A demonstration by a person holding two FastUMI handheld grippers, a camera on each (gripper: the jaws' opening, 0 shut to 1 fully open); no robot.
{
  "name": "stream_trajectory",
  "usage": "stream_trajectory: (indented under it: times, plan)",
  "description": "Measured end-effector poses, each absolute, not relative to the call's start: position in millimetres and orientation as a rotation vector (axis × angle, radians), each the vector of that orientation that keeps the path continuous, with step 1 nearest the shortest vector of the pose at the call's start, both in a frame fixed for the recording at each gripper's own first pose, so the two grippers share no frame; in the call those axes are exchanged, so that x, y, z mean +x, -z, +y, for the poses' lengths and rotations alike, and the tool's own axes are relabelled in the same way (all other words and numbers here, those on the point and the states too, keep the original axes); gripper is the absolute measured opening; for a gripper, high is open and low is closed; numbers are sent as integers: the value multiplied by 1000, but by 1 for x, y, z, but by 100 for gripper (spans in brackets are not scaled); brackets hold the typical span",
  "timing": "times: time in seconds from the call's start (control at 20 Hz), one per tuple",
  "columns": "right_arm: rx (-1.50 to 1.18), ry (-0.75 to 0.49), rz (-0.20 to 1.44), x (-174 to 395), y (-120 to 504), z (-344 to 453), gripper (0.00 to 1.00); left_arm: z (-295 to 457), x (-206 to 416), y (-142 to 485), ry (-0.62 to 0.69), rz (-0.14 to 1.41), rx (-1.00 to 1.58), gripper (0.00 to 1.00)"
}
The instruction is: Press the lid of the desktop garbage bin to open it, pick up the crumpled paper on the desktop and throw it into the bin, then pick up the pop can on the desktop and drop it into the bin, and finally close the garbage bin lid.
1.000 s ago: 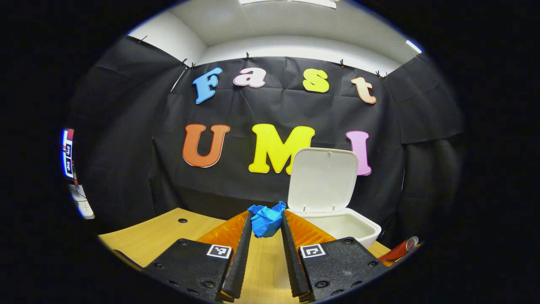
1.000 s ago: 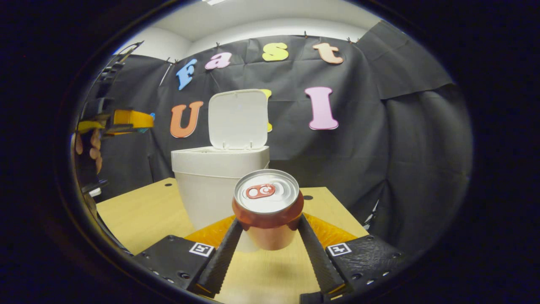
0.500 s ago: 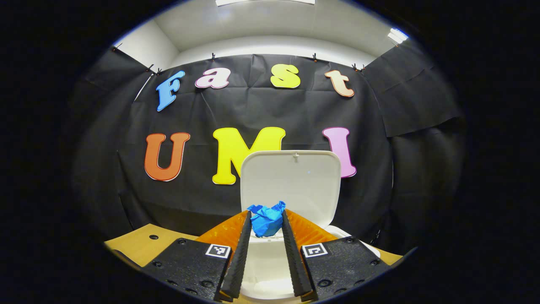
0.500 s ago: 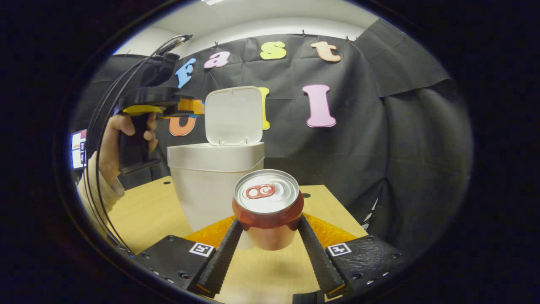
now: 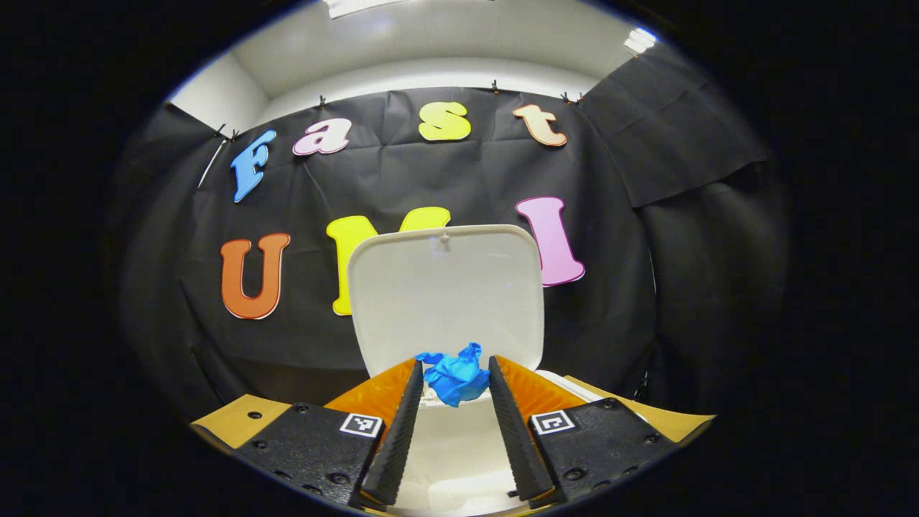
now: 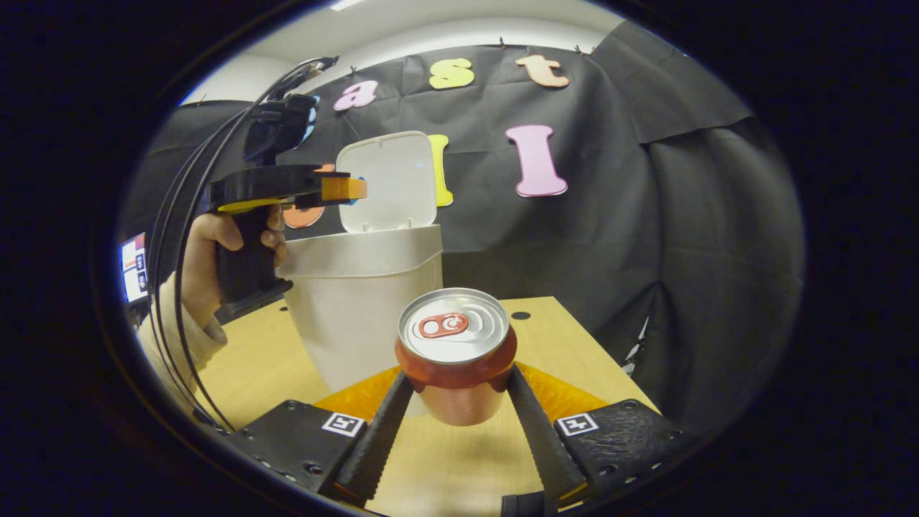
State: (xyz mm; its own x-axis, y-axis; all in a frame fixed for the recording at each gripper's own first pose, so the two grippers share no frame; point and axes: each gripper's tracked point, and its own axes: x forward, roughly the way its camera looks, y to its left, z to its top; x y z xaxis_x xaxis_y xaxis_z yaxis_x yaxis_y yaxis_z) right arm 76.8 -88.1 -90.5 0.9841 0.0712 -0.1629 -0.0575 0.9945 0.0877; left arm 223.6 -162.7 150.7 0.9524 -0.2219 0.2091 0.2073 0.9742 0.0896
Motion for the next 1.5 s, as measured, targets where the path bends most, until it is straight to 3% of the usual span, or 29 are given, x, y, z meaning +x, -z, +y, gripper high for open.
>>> stream_trajectory:
  times: [0.15, 0.2, 0.4, 0.95, 1.5]
  plan:
    - [78, -57, 174, 79, 95, -89, 82, -170, 215, -138, 229, -208, 119, 74]
    - [78, -52, 178, 79, 97, -90, 82, -170, 213, -134, 223, -205, 126, 84]
    - [86, -33, 186, 75, 101, -97, 82, -167, 204, -119, 207, -172, 108, 96]
    - [92, 47, 169, 56, 98, -116, 81, -93, 136, -120, 88, -201, 7, 98]
    - [134, 102, 148, 34, 72, -119, 82, -10, 98, -59, -2, -95, -44, 99]
